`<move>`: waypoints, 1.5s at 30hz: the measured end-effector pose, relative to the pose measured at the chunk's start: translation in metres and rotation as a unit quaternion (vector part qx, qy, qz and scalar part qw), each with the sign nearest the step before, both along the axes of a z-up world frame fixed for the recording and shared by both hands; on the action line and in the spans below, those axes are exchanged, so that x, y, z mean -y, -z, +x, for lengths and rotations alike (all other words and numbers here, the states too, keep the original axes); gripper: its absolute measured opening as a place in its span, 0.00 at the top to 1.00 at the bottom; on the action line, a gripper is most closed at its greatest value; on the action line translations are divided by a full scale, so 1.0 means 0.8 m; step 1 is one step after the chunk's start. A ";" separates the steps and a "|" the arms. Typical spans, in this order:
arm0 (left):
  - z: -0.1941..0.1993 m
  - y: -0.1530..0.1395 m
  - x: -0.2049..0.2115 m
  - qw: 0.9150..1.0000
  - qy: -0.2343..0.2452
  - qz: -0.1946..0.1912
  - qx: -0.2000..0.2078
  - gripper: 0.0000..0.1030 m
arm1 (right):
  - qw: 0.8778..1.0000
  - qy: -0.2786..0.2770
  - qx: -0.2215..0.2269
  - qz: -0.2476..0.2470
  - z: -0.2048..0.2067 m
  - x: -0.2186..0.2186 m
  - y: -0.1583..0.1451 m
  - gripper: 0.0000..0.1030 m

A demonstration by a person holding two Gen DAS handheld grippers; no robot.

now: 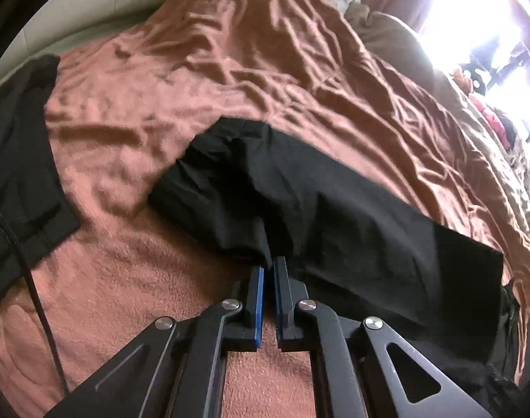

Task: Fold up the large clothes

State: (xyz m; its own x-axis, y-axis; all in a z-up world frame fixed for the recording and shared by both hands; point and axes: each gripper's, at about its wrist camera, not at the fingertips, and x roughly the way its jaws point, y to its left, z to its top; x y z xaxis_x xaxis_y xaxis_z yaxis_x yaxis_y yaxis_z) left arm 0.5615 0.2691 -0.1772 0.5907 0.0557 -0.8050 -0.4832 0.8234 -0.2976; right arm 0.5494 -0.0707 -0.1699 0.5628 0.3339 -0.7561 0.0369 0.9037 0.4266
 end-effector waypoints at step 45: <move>-0.003 -0.332 0.522 0.893 0.394 0.024 0.217 0.97 | 0.972 0.156 0.079 0.155 -0.216 0.288 -0.064 0.32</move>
